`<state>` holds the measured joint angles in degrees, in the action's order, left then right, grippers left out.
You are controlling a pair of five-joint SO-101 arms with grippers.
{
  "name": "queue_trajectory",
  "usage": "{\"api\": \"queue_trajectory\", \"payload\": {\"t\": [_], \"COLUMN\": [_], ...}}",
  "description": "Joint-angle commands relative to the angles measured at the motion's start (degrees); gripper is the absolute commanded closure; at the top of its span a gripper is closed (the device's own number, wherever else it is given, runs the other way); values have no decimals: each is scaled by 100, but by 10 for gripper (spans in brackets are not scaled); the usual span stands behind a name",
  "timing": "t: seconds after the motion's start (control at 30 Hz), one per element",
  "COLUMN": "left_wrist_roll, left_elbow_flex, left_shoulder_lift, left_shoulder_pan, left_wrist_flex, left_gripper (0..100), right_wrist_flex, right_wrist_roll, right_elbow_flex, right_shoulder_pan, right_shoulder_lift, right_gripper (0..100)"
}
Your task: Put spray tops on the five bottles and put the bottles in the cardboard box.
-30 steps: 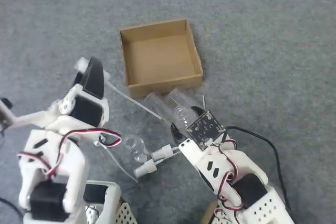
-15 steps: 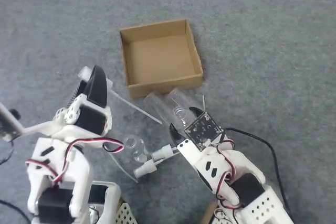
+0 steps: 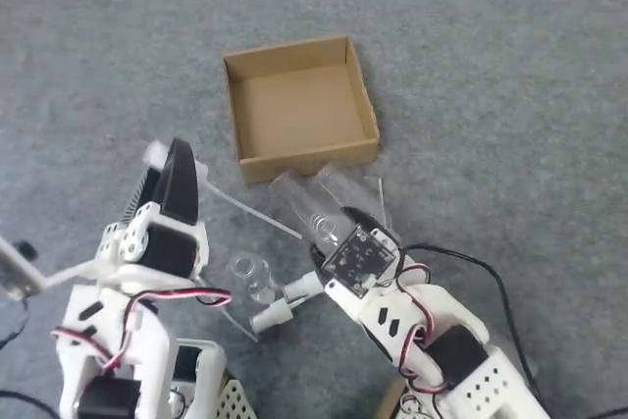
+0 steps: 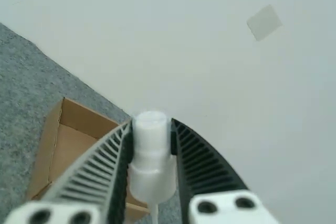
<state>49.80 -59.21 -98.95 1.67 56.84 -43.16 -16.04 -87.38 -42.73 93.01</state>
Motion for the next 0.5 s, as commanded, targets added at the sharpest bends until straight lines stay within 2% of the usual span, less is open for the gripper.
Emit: {"api": "queue_trajectory", "payload": {"t": [0.0, 0.47], "left_wrist_roll": [35, 35], "left_elbow_flex": [-75, -233], "left_shoulder_lift": [-273, -440], "left_shoulder_pan": [-35, -35], "left_wrist_flex": [-185, -193], "left_gripper": [990, 990], "right_wrist_flex": [374, 400], "right_wrist_roll": [-167, -352], "right_elbow_flex": [-9, -35], "right_shoulder_pan": [-84, -84], "right_shoulder_lift": [110, 110], "right_gripper": [880, 881]}}
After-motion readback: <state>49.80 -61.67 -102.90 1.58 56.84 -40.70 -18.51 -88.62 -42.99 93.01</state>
